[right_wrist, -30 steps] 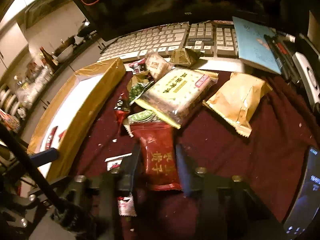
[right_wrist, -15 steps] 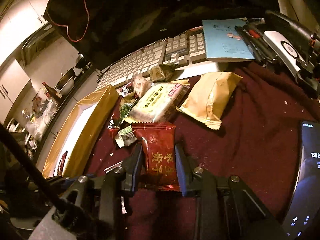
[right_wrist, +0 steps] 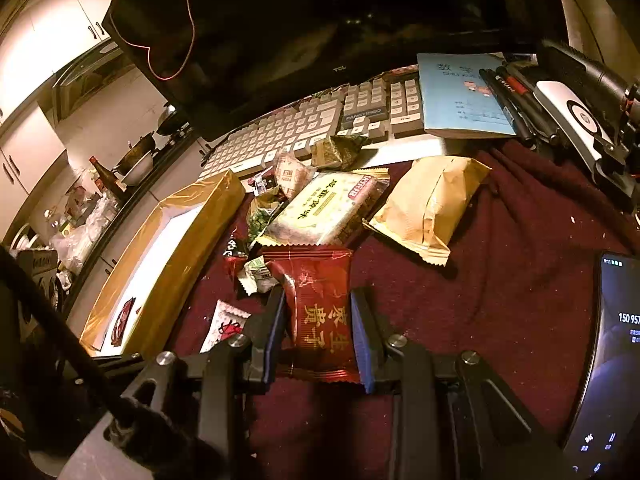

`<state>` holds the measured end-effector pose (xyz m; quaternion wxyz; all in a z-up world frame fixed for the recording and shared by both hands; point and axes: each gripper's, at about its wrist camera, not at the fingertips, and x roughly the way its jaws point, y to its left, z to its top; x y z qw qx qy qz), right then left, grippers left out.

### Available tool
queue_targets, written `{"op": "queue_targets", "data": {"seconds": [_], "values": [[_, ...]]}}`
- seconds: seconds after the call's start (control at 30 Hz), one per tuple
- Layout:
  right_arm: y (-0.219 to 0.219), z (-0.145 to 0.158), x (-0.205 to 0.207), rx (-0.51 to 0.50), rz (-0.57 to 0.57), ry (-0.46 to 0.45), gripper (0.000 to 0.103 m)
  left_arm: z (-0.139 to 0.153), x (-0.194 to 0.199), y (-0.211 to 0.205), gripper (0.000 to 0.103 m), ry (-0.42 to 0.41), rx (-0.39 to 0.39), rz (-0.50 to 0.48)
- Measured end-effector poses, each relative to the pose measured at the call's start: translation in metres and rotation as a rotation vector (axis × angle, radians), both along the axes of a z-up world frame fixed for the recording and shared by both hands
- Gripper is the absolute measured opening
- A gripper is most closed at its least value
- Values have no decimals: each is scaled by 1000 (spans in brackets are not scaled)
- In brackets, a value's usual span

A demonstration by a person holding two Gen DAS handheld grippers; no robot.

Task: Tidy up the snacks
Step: 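Grasp the red-gold candy bag with the right gripper while the left grasps a white-red packet, then carry both snacks into the tray and release them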

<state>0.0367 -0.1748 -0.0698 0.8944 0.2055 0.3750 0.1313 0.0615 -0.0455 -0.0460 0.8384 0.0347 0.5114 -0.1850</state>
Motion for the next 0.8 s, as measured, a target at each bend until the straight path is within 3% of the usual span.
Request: {"op": "queue_targets", "data": {"seconds": [0.3,0.43,0.6,0.7,0.8], "values": [[6,2,0,-27,38,-9,30,35,0,34,12,-25,-136,50],[14,12,-1,56,87,-9,30,61,2,73,12,-80,-165,119],[58,42,8,25,204,-60,30,78,13,131,12,-122,-169,240],[90,50,25,44,293,-49,30,77,24,162,12,-129,-177,299],[125,55,43,-3,353,-45,30,68,40,187,12,-110,-176,343]]}}
